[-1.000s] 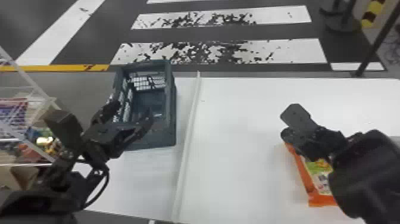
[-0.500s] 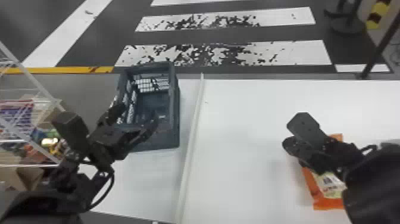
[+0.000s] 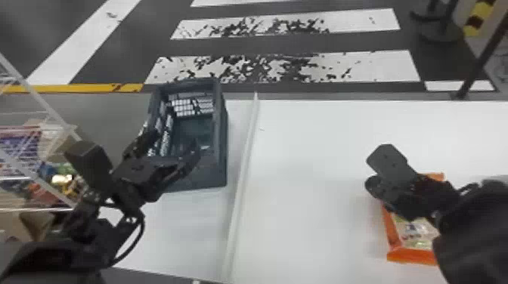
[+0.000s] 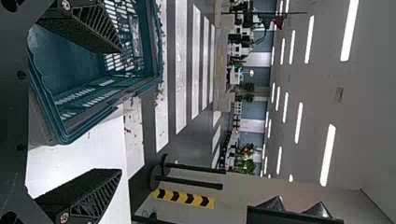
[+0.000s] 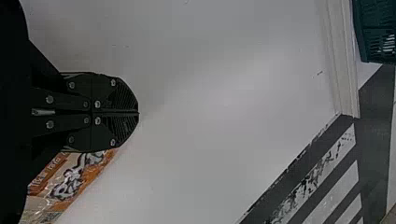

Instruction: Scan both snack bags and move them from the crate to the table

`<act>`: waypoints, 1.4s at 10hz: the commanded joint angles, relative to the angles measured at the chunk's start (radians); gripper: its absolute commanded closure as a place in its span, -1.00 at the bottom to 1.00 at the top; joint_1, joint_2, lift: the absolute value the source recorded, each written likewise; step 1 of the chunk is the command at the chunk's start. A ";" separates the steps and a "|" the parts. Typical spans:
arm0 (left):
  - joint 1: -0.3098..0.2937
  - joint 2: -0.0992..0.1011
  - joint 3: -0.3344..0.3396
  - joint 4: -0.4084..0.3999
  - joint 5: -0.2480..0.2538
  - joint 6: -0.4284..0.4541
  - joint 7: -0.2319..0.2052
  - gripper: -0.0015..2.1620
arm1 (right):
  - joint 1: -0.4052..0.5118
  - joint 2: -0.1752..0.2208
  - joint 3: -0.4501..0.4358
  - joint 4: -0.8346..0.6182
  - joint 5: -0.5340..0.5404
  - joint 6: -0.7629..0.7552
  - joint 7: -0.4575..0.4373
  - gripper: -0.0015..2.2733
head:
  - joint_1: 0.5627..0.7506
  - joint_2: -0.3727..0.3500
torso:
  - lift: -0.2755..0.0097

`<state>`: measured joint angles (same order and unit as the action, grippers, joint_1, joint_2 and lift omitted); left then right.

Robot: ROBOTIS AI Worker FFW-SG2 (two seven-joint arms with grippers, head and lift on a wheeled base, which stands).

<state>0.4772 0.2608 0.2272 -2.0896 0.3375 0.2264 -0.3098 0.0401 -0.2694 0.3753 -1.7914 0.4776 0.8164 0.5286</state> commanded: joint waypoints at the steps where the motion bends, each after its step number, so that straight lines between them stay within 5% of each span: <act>1: 0.000 0.000 0.000 0.002 0.000 0.000 0.000 -0.92 | -0.002 0.001 -0.006 0.004 0.000 -0.007 -0.001 0.99 | 0.41 0.48 | 0.32; 3: 0.000 -0.002 0.000 0.002 0.000 0.000 -0.002 -0.92 | 0.020 0.001 -0.007 -0.043 -0.019 -0.022 -0.005 0.96 | 0.41 0.48 | 0.32; 5: 0.000 -0.002 0.003 0.000 0.000 0.000 -0.002 -0.92 | 0.076 0.001 -0.081 -0.200 -0.140 -0.007 -0.009 0.33 | 0.41 0.52 | 0.32; 7: 0.001 0.000 0.003 0.003 0.000 0.000 -0.002 -0.92 | 0.155 -0.028 -0.124 -0.330 -0.162 0.073 0.057 0.33 | 0.41 0.56 | 0.32; 8: -0.002 0.000 0.001 0.006 0.000 0.000 -0.002 -0.92 | 0.215 -0.039 -0.148 -0.378 -0.160 0.073 0.076 0.61 | 0.41 0.56 | 0.32; 9: -0.005 0.000 0.000 0.010 0.002 0.000 -0.002 -0.92 | 0.276 -0.040 -0.191 -0.413 -0.158 0.067 0.077 0.69 | 0.41 0.56 | 0.32; 11: -0.008 0.000 -0.003 0.020 0.002 0.000 -0.006 -0.92 | 0.356 -0.039 -0.274 -0.424 -0.155 0.027 0.107 0.72 | 0.41 0.49 | 0.32; 14: -0.008 -0.005 -0.005 0.023 0.002 -0.003 -0.008 -0.92 | 0.391 -0.034 -0.280 -0.353 -0.148 -0.026 0.116 0.72 | 0.41 0.39 | 0.32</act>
<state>0.4690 0.2574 0.2231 -2.0664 0.3390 0.2233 -0.3176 0.4294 -0.3055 0.0936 -2.1681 0.3289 0.8060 0.6443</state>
